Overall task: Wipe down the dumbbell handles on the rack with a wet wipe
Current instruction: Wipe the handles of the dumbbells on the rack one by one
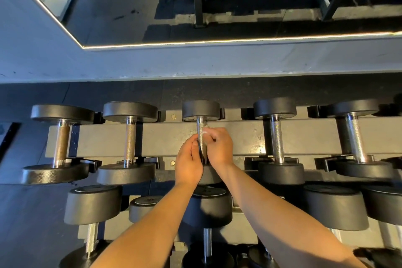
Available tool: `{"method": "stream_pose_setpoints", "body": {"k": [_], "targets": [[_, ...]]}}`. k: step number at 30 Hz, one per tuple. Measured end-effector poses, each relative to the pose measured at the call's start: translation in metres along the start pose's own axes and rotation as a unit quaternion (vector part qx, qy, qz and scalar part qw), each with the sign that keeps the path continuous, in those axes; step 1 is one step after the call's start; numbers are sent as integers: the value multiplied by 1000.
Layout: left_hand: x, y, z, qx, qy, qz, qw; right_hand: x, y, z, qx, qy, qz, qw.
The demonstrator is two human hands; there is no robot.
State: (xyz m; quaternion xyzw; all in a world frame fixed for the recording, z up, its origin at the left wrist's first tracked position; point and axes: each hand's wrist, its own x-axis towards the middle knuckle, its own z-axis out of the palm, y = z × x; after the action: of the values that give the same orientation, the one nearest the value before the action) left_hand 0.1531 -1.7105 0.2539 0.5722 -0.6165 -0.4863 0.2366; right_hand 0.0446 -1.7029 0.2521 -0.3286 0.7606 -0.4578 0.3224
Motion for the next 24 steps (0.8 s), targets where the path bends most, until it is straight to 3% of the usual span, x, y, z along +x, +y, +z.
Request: {"method": "stream_pose_setpoints", "body": {"k": [3,9,17,24], "targets": [[3,-5,1,11,-2,-3,1000,12,-10,5,93,18,62,994],[2,-3,-1,22,-4,3,1000,4,1,2,92,-9,86,992],[3,0,-2,13,-2,-6,1000,15,-5,5,84,18,18,996],[0,0,-1,21,2,-8,1000,-5,5,-1,52,-21,-12,998]]}}
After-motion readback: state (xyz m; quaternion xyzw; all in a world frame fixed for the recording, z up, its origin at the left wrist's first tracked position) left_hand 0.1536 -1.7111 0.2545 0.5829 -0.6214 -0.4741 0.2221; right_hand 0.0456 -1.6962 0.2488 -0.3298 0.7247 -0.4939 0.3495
